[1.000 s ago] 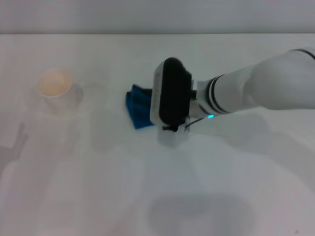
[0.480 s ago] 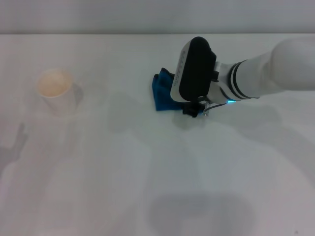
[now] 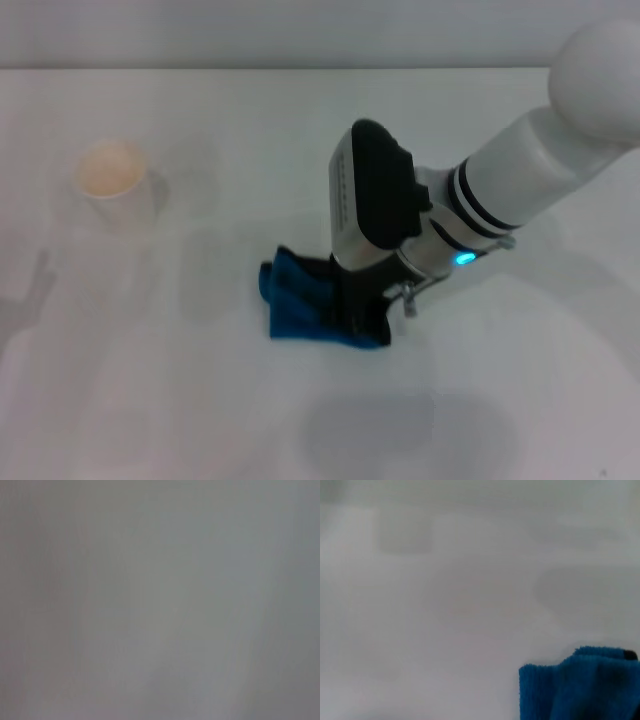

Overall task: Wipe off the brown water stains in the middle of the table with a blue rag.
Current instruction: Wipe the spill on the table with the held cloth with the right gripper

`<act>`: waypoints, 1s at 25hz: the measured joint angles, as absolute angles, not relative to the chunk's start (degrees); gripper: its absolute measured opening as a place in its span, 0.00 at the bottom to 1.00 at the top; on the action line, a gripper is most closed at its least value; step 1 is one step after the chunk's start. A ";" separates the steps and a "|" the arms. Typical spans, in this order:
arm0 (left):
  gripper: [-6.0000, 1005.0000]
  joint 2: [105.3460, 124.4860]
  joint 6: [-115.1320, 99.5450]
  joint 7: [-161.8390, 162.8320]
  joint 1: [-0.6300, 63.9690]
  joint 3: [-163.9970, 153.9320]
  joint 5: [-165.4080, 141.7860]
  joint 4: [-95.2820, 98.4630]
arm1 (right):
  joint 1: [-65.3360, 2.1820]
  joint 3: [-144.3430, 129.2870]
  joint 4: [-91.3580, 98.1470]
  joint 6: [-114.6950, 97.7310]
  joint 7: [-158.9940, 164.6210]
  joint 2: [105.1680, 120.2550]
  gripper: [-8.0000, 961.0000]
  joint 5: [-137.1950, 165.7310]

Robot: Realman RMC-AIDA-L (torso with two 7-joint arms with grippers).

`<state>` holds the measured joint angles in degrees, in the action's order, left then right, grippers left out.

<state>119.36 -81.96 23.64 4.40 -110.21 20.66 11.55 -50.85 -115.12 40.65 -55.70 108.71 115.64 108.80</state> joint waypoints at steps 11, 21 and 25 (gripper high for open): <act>0.86 119.27 -82.04 23.64 4.45 -110.21 20.66 11.50 | -48.77 -98.16 38.14 -59.85 110.96 115.41 0.06 125.71; 0.86 119.26 -82.10 23.64 4.48 -110.21 20.66 11.52 | -47.27 -78.01 37.67 -61.11 110.90 114.78 0.06 145.32; 0.86 119.26 -82.09 23.64 4.48 -110.25 20.66 11.52 | -46.13 -73.61 38.24 -62.47 110.93 114.72 0.06 149.51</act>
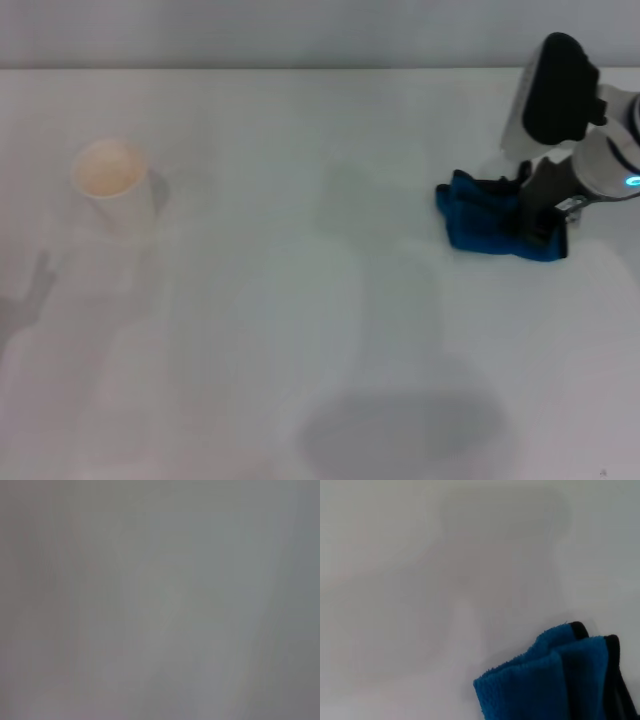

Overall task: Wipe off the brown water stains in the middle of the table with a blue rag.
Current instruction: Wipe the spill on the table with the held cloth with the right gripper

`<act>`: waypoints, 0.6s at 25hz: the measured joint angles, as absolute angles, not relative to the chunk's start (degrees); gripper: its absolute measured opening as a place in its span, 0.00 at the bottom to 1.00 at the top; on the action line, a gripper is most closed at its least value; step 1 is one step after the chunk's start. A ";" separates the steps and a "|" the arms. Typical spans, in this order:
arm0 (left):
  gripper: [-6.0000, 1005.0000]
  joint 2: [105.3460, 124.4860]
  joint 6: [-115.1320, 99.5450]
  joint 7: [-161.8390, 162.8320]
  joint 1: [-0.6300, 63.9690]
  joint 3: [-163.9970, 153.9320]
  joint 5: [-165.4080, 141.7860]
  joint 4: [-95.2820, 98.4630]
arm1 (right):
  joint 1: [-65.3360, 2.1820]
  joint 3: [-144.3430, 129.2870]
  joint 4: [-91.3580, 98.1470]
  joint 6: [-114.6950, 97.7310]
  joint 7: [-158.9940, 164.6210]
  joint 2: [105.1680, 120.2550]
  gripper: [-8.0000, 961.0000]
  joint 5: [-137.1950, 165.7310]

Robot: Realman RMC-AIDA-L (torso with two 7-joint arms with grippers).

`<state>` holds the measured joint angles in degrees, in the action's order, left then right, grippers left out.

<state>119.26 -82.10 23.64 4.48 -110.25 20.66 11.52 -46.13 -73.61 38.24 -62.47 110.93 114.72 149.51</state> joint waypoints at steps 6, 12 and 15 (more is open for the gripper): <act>0.86 119.26 -82.09 23.64 4.48 -110.24 20.66 11.55 | -43.91 -67.16 41.04 -66.88 110.96 113.92 0.06 153.30; 0.86 119.26 -82.09 23.64 4.72 -110.21 20.65 11.73 | -41.81 -66.39 45.54 -73.29 110.90 113.40 0.06 153.42; 0.86 119.26 -82.09 23.64 5.01 -110.21 20.65 11.66 | -41.79 -66.63 45.84 -74.33 110.85 113.43 0.06 153.95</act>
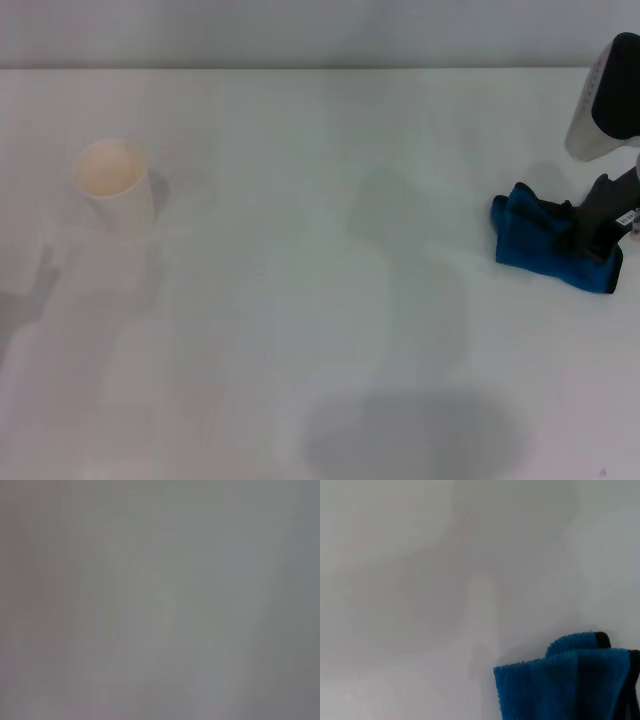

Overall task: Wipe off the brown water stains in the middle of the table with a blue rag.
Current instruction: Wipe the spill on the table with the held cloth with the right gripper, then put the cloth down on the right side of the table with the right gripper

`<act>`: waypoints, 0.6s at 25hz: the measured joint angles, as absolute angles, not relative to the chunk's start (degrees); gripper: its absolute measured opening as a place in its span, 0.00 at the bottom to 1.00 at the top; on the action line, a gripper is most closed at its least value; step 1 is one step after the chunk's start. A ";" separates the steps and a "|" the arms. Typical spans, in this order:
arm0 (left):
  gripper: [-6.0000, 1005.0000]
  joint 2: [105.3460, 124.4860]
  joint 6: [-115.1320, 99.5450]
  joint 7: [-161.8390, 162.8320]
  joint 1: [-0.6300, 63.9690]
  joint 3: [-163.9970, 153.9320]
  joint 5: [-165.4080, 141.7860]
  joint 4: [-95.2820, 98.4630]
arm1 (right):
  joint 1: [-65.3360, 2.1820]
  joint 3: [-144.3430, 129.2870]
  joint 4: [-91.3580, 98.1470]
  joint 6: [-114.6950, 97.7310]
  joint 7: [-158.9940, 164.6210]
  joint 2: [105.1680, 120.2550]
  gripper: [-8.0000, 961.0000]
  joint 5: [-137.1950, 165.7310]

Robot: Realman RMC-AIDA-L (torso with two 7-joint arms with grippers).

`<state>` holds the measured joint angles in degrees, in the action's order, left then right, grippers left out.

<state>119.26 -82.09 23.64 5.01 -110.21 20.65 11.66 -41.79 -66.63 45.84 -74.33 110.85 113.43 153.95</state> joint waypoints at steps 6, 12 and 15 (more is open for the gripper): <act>0.86 119.26 -82.09 23.64 5.09 -110.21 20.65 11.63 | -41.74 -66.82 45.98 -73.61 110.53 113.92 0.06 154.96; 0.86 119.27 -82.09 23.64 5.18 -110.19 20.65 11.60 | -42.32 -68.35 45.89 -72.08 109.34 114.85 0.12 154.97; 0.86 119.27 -82.09 23.64 5.18 -110.15 20.65 11.60 | -42.76 -70.33 45.46 -70.76 109.16 115.13 0.14 154.97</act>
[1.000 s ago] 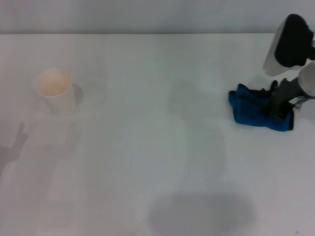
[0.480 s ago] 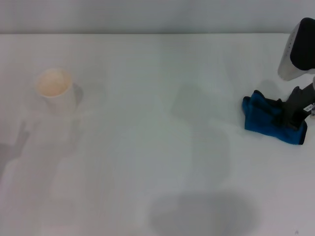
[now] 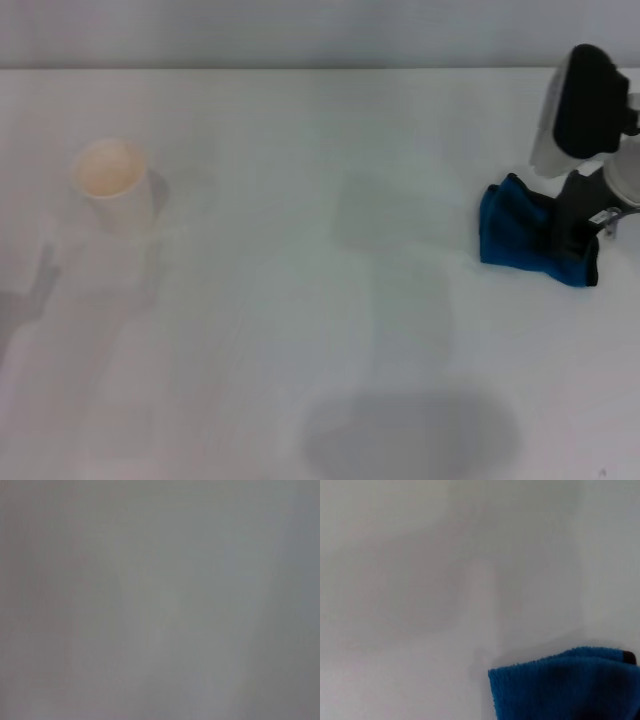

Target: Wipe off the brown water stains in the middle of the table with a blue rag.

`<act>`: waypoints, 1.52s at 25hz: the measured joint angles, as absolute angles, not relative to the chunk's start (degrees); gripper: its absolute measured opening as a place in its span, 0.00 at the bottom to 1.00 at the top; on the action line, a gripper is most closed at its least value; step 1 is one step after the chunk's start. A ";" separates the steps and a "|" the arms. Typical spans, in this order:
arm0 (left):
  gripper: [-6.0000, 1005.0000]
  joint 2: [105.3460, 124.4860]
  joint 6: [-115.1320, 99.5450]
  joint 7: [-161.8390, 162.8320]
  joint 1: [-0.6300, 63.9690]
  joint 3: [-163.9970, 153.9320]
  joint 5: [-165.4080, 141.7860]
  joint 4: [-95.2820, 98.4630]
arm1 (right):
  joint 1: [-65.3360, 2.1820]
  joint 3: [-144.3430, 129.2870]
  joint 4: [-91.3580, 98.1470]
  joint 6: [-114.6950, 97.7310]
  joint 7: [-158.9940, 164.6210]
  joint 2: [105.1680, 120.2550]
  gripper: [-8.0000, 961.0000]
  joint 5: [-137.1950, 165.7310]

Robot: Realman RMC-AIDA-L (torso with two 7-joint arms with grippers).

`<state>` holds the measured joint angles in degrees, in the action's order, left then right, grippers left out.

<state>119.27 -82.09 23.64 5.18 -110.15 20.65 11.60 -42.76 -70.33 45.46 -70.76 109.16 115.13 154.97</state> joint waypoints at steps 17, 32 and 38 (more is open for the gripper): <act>0.86 119.27 -82.80 23.64 5.13 -110.12 21.19 11.60 | -43.65 -74.20 45.84 -72.26 108.91 115.50 0.15 151.72; 0.86 119.27 -82.90 23.64 5.19 -110.13 21.36 11.55 | -37.65 -65.63 54.13 -73.71 107.40 115.25 0.79 138.37; 0.86 119.27 -82.91 23.64 5.18 -110.12 21.39 11.52 | -32.34 -53.15 50.66 -72.20 97.89 115.21 0.87 115.34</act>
<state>119.27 -82.91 23.64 5.18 -110.12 21.39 11.52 -32.34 -53.15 50.66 -72.20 97.89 115.21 115.34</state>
